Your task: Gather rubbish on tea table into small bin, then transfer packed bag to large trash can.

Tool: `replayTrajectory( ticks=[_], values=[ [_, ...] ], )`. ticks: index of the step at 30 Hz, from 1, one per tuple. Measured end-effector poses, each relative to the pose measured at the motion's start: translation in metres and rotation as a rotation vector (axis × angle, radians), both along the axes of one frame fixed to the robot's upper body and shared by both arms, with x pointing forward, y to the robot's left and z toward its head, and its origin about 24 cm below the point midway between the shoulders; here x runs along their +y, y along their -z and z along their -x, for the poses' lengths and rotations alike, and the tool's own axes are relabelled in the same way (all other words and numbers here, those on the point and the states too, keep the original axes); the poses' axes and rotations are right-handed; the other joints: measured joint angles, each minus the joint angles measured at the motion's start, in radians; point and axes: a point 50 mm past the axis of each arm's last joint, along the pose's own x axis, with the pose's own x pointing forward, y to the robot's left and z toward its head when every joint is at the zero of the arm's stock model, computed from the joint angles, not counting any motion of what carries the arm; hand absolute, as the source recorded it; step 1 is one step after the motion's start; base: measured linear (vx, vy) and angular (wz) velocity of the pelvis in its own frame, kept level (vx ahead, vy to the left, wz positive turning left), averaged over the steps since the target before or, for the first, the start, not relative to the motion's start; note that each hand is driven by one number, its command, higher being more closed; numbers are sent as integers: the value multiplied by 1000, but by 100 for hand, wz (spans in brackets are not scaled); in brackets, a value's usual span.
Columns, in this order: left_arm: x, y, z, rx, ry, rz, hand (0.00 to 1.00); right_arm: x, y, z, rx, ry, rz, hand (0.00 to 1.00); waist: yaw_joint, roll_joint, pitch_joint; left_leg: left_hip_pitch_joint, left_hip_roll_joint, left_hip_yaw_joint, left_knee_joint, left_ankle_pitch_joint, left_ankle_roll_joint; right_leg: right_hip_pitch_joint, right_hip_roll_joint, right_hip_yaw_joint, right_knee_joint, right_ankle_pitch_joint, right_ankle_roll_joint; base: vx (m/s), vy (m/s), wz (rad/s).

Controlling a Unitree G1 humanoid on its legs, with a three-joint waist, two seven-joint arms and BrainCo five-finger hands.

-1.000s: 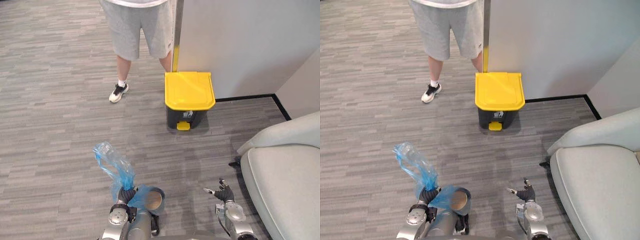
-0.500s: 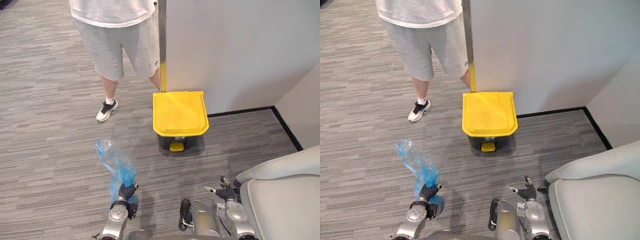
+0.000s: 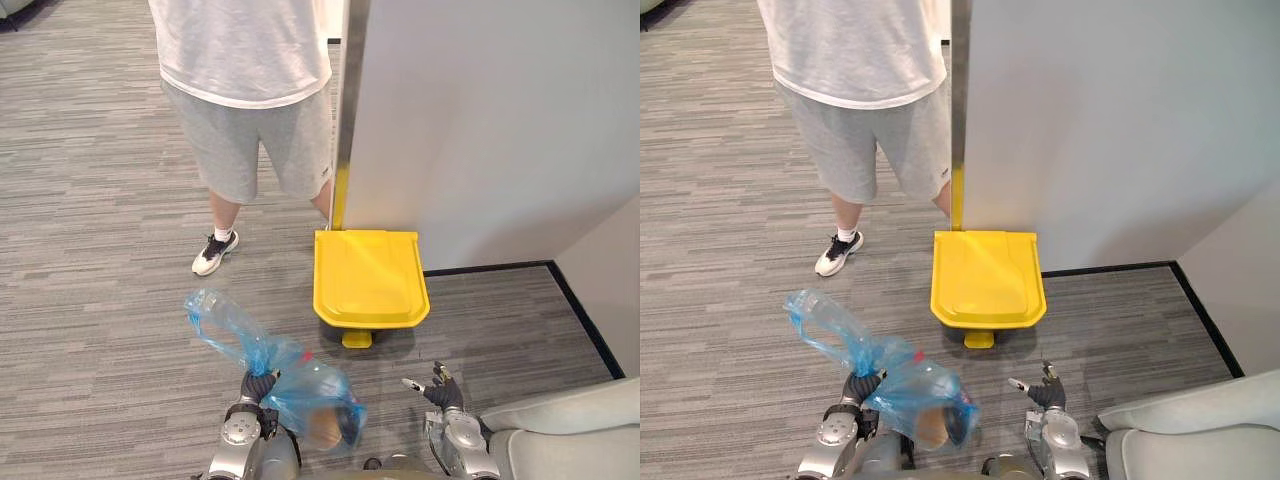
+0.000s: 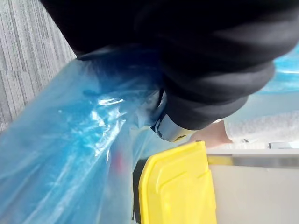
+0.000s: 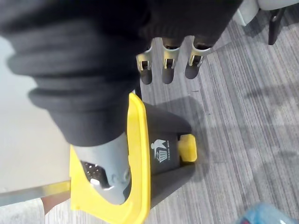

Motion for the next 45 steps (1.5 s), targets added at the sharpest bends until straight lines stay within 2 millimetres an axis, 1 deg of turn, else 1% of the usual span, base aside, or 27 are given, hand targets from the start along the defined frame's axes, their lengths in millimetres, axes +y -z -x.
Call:
replayTrajectory(
  ticks=[1,3,4,5,6,7,8,9,10,11,12,13,15,16,17,19,22,25,29,32,35,37,40,44,45],
  values=[
    [1,1,1,4,0,-2,100,0,0,-1,-1,-1,0,0,1,1,0,14,-15,3,-5,-1,2,12,-11,11,-14,7,12,130,105,0],
    [6,4,7,25,-3,-16,100,0,-1,-2,-6,-4,2,0,2,1,-2,62,-36,15,-58,-3,4,25,-25,31,-19,6,18,99,72,-17],
    [7,5,9,31,-5,-17,100,0,-1,-3,-5,-5,3,0,3,1,-2,71,-41,21,-72,-7,9,21,-28,39,-13,1,26,61,41,-30],
    [7,8,13,49,-8,-19,100,-1,-2,-6,-9,-10,8,0,3,-1,-1,82,-57,28,-95,-17,20,1,-45,50,16,-18,41,42,42,-22],
    [7,10,16,64,-7,-19,100,-2,-1,-6,-3,-12,11,0,3,-4,-1,88,-67,32,-105,-18,22,-6,-57,54,41,-25,49,34,24,-26],
    [7,14,21,90,-7,-17,100,-2,1,-4,11,-17,13,0,-1,-1,0,105,-72,43,-130,-22,28,-46,-69,69,131,-37,69,16,-7,-19],
    [7,15,23,97,-1,-21,100,-5,2,-2,19,-15,21,0,-2,0,-1,119,-82,51,-142,-24,31,-94,-78,83,235,-38,73,129,7,10],
    [14,12,18,83,10,-51,100,2,6,7,41,-25,4,0,-9,-8,-6,185,-86,22,-160,-49,44,-238,-87,114,440,-51,55,157,-16,41],
    [15,11,17,80,11,-55,100,3,6,7,42,-24,0,0,-12,-23,-11,185,-90,15,-149,-50,33,-251,-69,120,355,-33,41,213,-52,59],
    [17,12,19,87,10,-58,100,2,6,8,42,-21,3,0,-12,-49,-20,175,-97,-2,-115,-64,13,-238,-63,119,276,7,16,122,-106,27],
    [14,13,19,90,8,-50,100,2,6,8,43,-19,4,0,-5,-34,-18,172,-88,-2,-103,-72,7,-229,-56,120,266,9,13,148,-74,4],
    [10,14,20,92,11,-40,100,-2,4,4,30,-20,15,0,-4,-15,-18,164,-69,-3,-98,-72,3,-224,-43,112,238,11,10,112,-58,-6],
    [7,14,19,91,11,-30,100,-2,4,4,32,-18,14,0,-7,-6,-20,156,-66,-16,-106,-68,-4,-213,-32,96,204,15,6,82,-50,14],
    [4,15,19,97,11,-21,100,-2,7,10,48,-11,10,0,-12,5,-26,161,-54,-36,-114,-65,-8,-179,-20,73,157,29,3,91,-49,32],
    [2,15,20,98,10,-14,100,-2,10,17,65,-5,7,0,-13,7,-28,171,-48,-49,-125,-63,-12,-146,-10,57,116,42,3,86,-43,33],
    [-2,16,20,98,10,-2,100,-3,12,23,82,2,7,0,-7,5,-31,186,-38,-55,-140,-61,-14,-108,3,45,63,63,2,61,-12,12],
    [-3,17,21,106,11,2,100,-4,11,22,78,5,9,0,-6,1,-34,195,-37,-52,-159,-57,-18,-88,11,47,19,85,5,27,9,-1],
    [-2,19,23,120,11,-1,100,-5,14,26,97,8,7,0,-6,5,-38,202,-50,-57,-183,-42,-16,-74,13,46,-16,101,9,25,22,3],
    [-1,25,29,158,11,-3,100,-9,20,34,139,28,7,0,-6,21,-48,209,-59,-61,-223,-21,-8,-57,13,42,-71,131,10,-2,21,4],
    [0,27,32,174,10,-6,100,-17,22,40,162,51,18,0,-8,24,-51,211,-68,-76,-257,6,-5,-52,12,35,-99,150,7,-44,16,11],
    [6,29,35,188,7,-25,100,-22,21,41,166,54,29,0,-10,23,-51,214,-72,-87,-287,30,-4,-52,13,30,-111,163,4,-73,-5,7],
    [15,30,39,205,3,-48,100,-25,21,41,164,57,38,0,-11,22,-52,227,-75,-89,-320,52,-5,-52,14,31,-119,174,3,-90,-7,-1],
    [21,31,44,216,-1,-65,100,-28,20,41,165,62,47,0,-13,21,-52,227,-84,-104,-350,69,-3,-54,12,32,-143,189,9,-98,6,3],
    [28,31,49,229,-7,-80,100,-31,20,41,164,62,53,0,-13,14,-55,223,-91,-104,-362,65,-9,-66,7,42,-151,186,16,-71,26,-1],
    [31,31,49,230,-14,-84,100,-31,19,40,162,63,53,0,-13,11,-56,215,-93,-105,-362,63,-5,-69,8,51,-158,187,17,0,0,0]
  ],
)
